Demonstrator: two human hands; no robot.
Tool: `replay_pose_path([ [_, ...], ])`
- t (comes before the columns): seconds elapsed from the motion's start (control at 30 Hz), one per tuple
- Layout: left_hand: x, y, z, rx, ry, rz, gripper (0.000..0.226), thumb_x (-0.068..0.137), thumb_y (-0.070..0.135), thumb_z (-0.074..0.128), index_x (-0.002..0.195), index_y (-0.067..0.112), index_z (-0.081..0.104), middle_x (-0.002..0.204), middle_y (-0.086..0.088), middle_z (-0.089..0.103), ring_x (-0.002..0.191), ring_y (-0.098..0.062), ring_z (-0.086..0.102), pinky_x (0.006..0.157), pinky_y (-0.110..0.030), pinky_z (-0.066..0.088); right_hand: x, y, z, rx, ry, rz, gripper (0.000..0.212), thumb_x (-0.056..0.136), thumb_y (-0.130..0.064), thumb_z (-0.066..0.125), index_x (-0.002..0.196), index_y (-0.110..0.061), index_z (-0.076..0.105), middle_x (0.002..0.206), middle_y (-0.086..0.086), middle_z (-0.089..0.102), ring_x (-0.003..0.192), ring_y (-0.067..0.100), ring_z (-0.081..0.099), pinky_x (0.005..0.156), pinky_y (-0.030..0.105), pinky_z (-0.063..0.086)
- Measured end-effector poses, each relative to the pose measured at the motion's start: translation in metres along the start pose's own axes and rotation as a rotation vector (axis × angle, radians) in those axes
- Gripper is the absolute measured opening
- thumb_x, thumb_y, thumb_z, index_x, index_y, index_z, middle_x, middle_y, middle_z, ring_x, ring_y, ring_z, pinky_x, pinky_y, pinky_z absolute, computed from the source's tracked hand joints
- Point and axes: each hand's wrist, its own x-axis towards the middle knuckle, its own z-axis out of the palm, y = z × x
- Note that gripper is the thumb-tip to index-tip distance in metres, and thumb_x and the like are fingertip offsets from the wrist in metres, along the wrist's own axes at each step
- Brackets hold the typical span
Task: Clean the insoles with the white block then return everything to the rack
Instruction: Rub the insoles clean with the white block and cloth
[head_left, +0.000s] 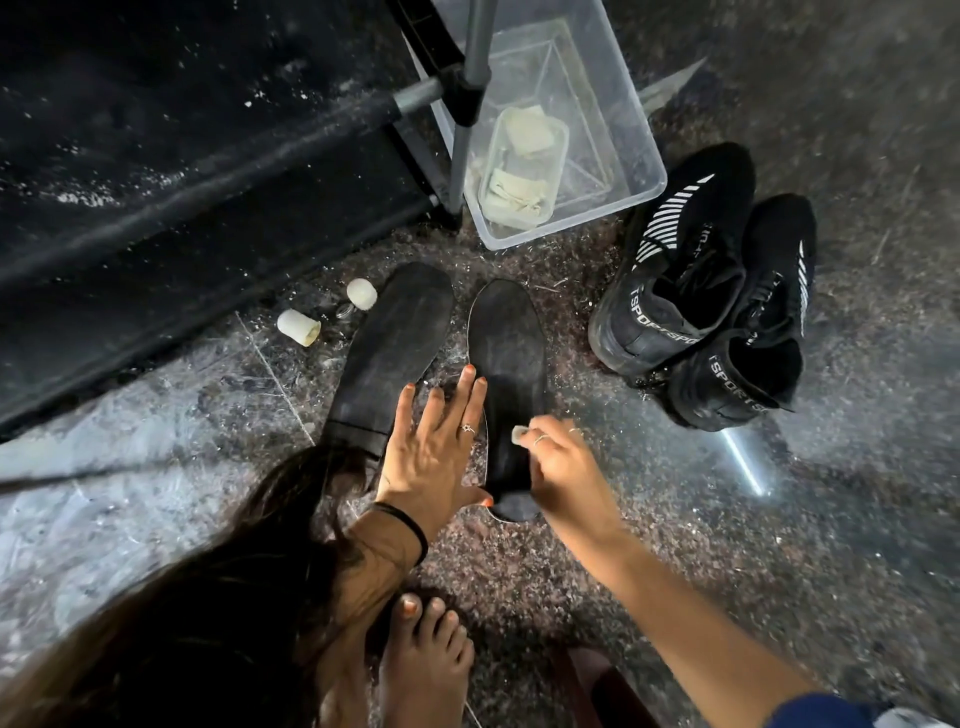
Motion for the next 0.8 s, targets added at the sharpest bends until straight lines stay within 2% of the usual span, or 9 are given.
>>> replay_pose_path([
  [0.07,0.0,0.0,-0.001,0.005,-0.003,0.002,0.122,0.077,0.076,0.045,0.14,0.007,-0.033,0.152,-0.007,-0.033,0.145,-0.03,0.004,0.114,-0.052,-0.006,-0.009,-0.008,0.001,-0.016,-0.152,-0.085,0.017,0.094,-0.01,0.047,0.106,-0.01,0.059,0.105,0.0,0.054,0.096,0.016,0.05,0.081,0.031,0.049],
  [0.17,0.0,0.0,-0.001,0.007,-0.006,0.008,0.121,0.077,0.076,0.044,0.141,0.008,-0.032,0.152,-0.008,-0.033,0.144,-0.031,0.004,0.114,-0.052,-0.006,-0.01,-0.003,-0.006,-0.181,-0.324,-0.253,0.027,0.094,-0.015,0.034,0.112,-0.009,0.054,0.105,0.001,0.049,0.091,0.013,0.045,0.077,0.029,0.05],
  [0.23,0.0,0.0,-0.001,0.005,-0.005,0.009,0.121,0.077,0.076,0.045,0.142,0.008,-0.031,0.152,-0.007,-0.033,0.144,-0.031,0.004,0.114,-0.052,-0.005,-0.006,0.006,-0.009,-0.154,-0.223,-0.214,0.03,0.093,-0.017,0.031,0.106,-0.012,0.058,0.097,-0.003,0.051,0.085,0.011,0.044,0.073,0.03,0.049],
  [0.37,-0.001,0.0,0.0,0.012,-0.001,0.009,0.12,0.077,0.075,0.045,0.143,0.007,-0.028,0.151,-0.007,-0.034,0.144,-0.03,0.005,0.114,-0.052,-0.005,-0.009,0.009,-0.005,-0.032,-0.077,-0.007,0.014,0.093,-0.01,0.049,0.101,-0.011,0.06,0.098,0.002,0.054,0.089,0.013,0.048,0.075,0.033,0.044],
  [0.5,0.0,0.0,0.0,0.014,-0.015,0.007,0.12,0.077,0.076,0.045,0.142,0.007,-0.028,0.151,-0.008,-0.034,0.144,-0.031,0.004,0.114,-0.052,-0.005,-0.014,-0.007,-0.01,-0.2,-0.303,-0.222,0.026,0.097,-0.017,0.037,0.114,-0.007,0.053,0.109,0.002,0.048,0.1,0.015,0.043,0.085,0.031,0.046],
  [0.57,0.001,0.0,-0.001,0.014,-0.013,0.007,0.12,0.077,0.076,0.044,0.142,0.007,-0.029,0.151,-0.008,-0.034,0.144,-0.031,0.004,0.114,-0.052,-0.005,-0.007,-0.007,-0.019,-0.263,-0.395,-0.311,0.042,0.094,-0.025,0.021,0.112,-0.005,0.053,0.107,0.002,0.046,0.095,0.016,0.043,0.079,0.028,0.044],
  [0.6,0.0,0.0,-0.001,0.015,-0.012,0.007,0.12,0.077,0.076,0.045,0.142,0.007,-0.029,0.151,-0.008,-0.034,0.144,-0.031,0.004,0.114,-0.052,-0.005,-0.002,-0.006,-0.021,-0.269,-0.381,-0.325,0.041,0.095,-0.025,0.021,0.106,-0.005,0.055,0.101,0.002,0.046,0.089,0.016,0.043,0.072,0.03,0.043],
  [0.67,0.0,0.0,-0.001,0.009,-0.014,0.007,0.12,0.077,0.075,0.046,0.143,0.007,-0.027,0.152,-0.007,-0.033,0.144,-0.031,0.004,0.114,-0.052,-0.005,0.003,-0.004,-0.019,-0.276,-0.33,-0.324,0.022,0.098,-0.017,0.04,0.097,-0.003,0.058,0.095,0.005,0.049,0.086,0.02,0.044,0.07,0.036,0.045],
  [0.8,0.0,0.0,-0.002,0.014,-0.014,0.006,0.12,0.077,0.075,0.046,0.141,0.006,-0.029,0.152,-0.008,-0.032,0.144,-0.031,0.004,0.114,-0.051,-0.006,-0.006,-0.011,-0.009,-0.256,-0.311,-0.213,0.017,0.095,-0.004,0.044,0.107,-0.002,0.056,0.109,0.004,0.048,0.108,0.022,0.044,0.087,0.034,0.048],
])
